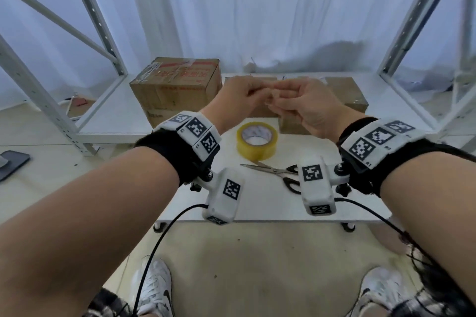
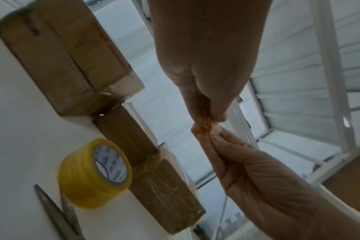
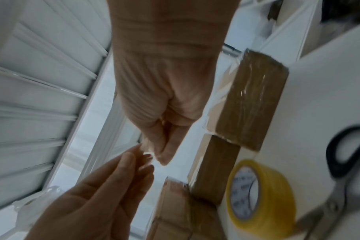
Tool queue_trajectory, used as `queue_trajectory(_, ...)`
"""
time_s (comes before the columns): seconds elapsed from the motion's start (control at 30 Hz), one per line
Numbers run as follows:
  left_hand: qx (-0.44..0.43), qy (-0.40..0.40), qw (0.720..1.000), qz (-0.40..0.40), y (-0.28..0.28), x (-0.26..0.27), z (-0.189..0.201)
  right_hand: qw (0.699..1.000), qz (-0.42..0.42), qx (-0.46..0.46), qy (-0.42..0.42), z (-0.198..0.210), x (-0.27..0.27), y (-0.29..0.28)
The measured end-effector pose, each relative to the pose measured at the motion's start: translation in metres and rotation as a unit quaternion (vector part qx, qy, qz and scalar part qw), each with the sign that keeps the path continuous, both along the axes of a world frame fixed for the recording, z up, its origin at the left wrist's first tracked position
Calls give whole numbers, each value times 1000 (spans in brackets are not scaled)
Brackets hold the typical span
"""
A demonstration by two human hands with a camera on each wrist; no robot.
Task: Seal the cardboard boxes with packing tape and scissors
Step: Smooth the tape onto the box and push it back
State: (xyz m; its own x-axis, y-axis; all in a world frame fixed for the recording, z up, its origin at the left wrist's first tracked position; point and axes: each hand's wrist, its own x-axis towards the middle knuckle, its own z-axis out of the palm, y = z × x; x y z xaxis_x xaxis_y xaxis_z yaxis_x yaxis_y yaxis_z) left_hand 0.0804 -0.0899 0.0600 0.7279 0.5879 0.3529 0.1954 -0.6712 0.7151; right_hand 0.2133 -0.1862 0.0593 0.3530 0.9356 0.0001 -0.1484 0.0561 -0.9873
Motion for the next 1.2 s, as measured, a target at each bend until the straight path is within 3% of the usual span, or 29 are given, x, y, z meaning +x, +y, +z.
queue_trajectory(0.13,69,85,993,-37,-28,45,-6,987,-35,-76,-139,12,37,-44)
queue_trajectory(0.27,119,123,984,-40,-55,87,-11,973,-71,-112,-190,7,72,-74)
queue_trajectory(0.53,38,219,969,-113,-112,180,-30,968,-141,-174,-116,-34,149,-137)
queue_trajectory(0.6,60,243,960,-128,-127,203,-35,967,-165,-172,-94,-43,167,-150)
queue_trajectory(0.73,157,276,936,-154,-147,233,-51,977,-101,-172,-77,-59,196,-177)
queue_trajectory(0.8,196,299,914,-189,-158,249,-62,962,-140,-189,-135,-69,210,-186)
queue_trajectory(0.9,218,333,886,-239,-172,271,-84,907,-265,-246,-215,-95,237,-200)
queue_trajectory(1.13,178,316,910,-200,-169,289,-107,836,-293,-335,-321,-117,253,-227)
queue_trajectory(1.2,178,312,913,-193,-168,290,-109,833,-318,-333,-309,-120,253,-228)
